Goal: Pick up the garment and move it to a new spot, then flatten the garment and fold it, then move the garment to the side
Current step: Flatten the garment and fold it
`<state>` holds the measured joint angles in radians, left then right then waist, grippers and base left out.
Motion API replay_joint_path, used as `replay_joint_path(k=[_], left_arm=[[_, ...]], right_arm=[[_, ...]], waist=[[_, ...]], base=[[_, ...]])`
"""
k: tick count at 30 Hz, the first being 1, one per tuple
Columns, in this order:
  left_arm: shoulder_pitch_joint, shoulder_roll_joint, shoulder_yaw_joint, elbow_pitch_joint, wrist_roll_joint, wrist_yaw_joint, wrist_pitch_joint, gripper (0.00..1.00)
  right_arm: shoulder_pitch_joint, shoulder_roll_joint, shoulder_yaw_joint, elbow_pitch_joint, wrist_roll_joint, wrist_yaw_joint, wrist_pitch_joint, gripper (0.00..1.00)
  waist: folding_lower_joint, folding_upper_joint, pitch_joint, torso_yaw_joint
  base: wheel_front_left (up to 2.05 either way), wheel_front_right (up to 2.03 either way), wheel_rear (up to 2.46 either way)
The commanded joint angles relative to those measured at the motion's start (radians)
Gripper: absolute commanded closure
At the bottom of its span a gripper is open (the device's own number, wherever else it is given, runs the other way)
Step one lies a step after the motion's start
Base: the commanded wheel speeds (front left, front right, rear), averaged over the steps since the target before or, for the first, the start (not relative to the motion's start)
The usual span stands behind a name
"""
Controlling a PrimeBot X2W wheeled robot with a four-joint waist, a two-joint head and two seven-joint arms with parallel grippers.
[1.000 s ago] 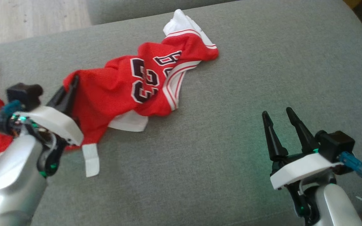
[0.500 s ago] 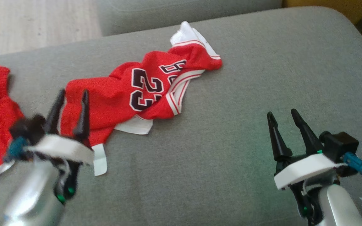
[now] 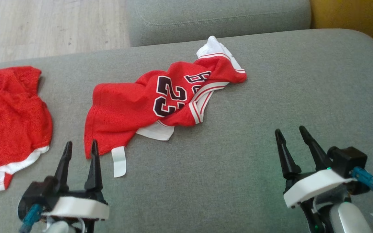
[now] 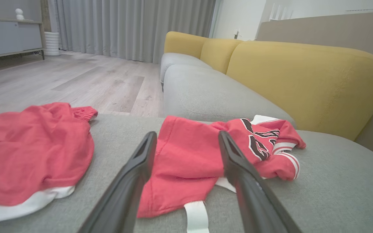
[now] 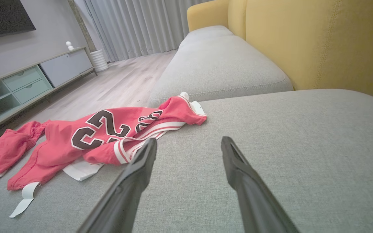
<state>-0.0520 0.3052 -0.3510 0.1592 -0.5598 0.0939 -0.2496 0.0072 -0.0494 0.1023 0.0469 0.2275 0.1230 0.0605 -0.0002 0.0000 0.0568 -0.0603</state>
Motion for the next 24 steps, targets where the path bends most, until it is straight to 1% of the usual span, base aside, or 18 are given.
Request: replay_joint_path(k=[1, 5, 9, 13, 16, 17, 20, 24], left_arm=[[-0.041, 0.009, 0.055, -0.041, 0.012, -0.007, -0.012, 0.00], [-0.042, -0.003, 0.082, -0.054, 0.032, -0.021, -0.012, 0.00], [-0.064, -0.006, 0.095, -0.066, 0.049, -0.033, -0.012, 0.00], [-0.091, -0.011, 0.107, -0.072, 0.062, -0.043, -0.012, 0.00], [-0.111, -0.020, 0.107, -0.073, 0.070, -0.055, -0.012, 0.00], [-0.111, -0.020, 0.107, -0.073, 0.070, -0.055, -0.012, 0.00], [-0.129, -0.032, 0.106, -0.064, 0.076, -0.069, -0.012, 0.00], [-0.144, -0.047, 0.113, -0.054, 0.085, -0.082, -0.012, 0.00]], right_arm=[[-0.015, -0.001, 0.022, -0.038, -0.004, 0.008, 0.003, 0.00], [-0.048, -0.001, 0.065, -0.032, -0.006, 0.008, 0.030, 0.00], [-0.156, -0.001, 0.150, 0.035, -0.009, 0.008, 0.114, 0.00], [-0.309, -0.001, 0.213, 0.184, 0.026, 0.008, 0.148, 0.00], [-0.408, -0.001, 0.244, 0.310, 0.064, 0.008, 0.140, 0.00], [-0.408, -0.001, 0.244, 0.310, 0.064, 0.008, 0.140, 0.00], [-0.489, -0.001, 0.286, 0.426, 0.089, 0.008, 0.125, 0.00], [-0.562, -0.001, 0.344, 0.547, 0.117, 0.008, 0.103, 0.00]], waist=[[0.0002, 0.0000, 0.002, 0.003], [0.0002, 0.0000, 0.018, 0.015], [0.0002, 0.0000, 0.056, 0.036], [0.0002, 0.0000, 0.098, 0.071], [0.0002, 0.0000, 0.128, 0.107], [0.0002, 0.0000, 0.128, 0.107], [0.0002, 0.0000, 0.150, 0.139], [0.0002, 0.0000, 0.166, 0.167]], base=[[0.00, 0.00, 0.00], [0.00, 0.00, 0.00], [0.00, 0.00, 0.00], [0.00, 0.00, 0.00], [0.00, 0.00, 0.00], [0.00, 0.00, 0.00], [0.00, 0.00, 0.00], [0.00, 0.00, 0.00]])
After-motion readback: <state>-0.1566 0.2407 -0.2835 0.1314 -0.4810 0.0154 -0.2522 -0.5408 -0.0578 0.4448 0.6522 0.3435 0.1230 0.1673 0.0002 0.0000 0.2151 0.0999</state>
